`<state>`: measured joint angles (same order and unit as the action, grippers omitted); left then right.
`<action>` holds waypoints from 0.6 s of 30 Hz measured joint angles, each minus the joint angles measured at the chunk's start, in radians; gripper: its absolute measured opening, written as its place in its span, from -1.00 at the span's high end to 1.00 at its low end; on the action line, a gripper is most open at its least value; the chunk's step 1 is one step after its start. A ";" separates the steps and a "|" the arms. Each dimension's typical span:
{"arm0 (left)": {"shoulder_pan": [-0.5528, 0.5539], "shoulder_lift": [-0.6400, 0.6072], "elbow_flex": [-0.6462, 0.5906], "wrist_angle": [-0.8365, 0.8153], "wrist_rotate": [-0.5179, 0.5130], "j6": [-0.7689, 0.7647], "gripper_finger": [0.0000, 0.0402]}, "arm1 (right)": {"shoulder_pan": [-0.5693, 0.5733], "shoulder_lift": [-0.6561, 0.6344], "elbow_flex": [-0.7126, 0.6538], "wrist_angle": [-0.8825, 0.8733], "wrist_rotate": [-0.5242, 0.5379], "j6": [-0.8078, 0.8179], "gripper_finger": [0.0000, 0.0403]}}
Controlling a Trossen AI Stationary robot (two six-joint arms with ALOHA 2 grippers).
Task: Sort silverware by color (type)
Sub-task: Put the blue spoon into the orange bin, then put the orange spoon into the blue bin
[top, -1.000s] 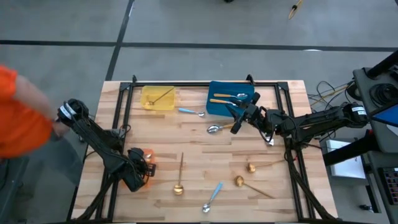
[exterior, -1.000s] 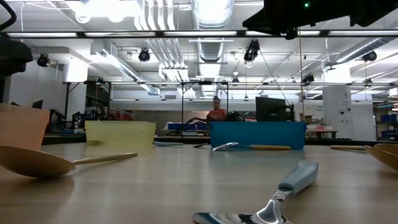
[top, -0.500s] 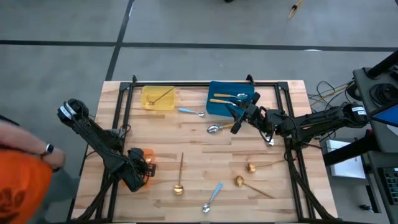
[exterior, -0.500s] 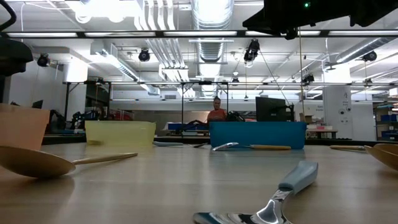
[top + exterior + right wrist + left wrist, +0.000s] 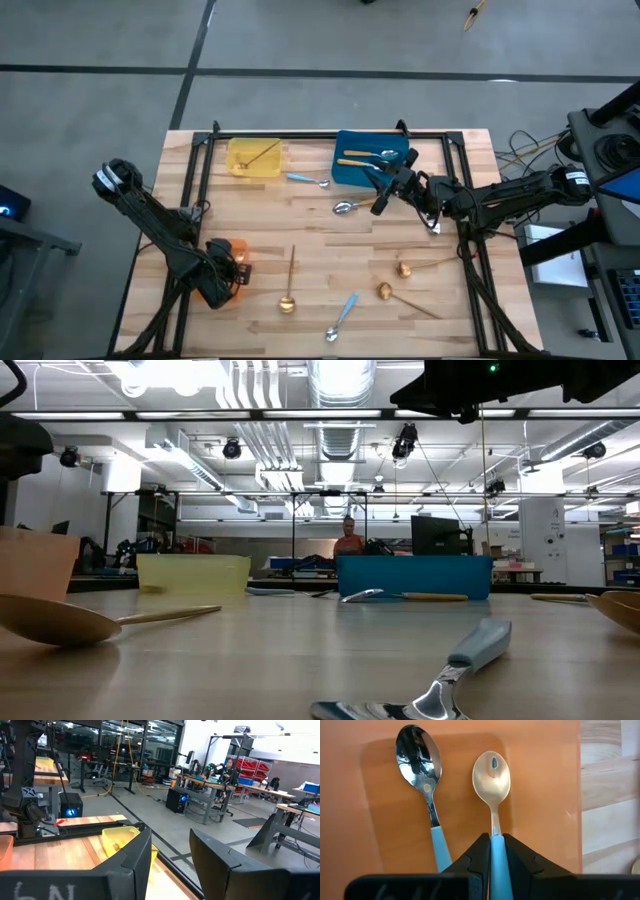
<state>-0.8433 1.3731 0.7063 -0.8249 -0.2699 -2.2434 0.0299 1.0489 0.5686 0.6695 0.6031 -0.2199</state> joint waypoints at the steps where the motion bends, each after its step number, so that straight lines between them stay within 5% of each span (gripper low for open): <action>1: 0.000 0.000 0.000 0.000 0.000 0.002 0.83 | 0.000 0.000 0.000 0.000 0.000 0.000 0.37; 9: 0.000 0.000 0.000 0.000 0.000 0.009 0.80 | 0.000 0.000 0.000 0.000 0.000 0.000 0.33; 18: 0.000 0.000 0.000 0.009 0.000 0.021 0.47 | 0.000 0.000 0.000 0.000 0.000 0.000 0.35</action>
<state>-0.8436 1.3731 0.7066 -0.8157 -0.2695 -2.2224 0.0301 1.0489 0.5686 0.6695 0.6031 -0.2199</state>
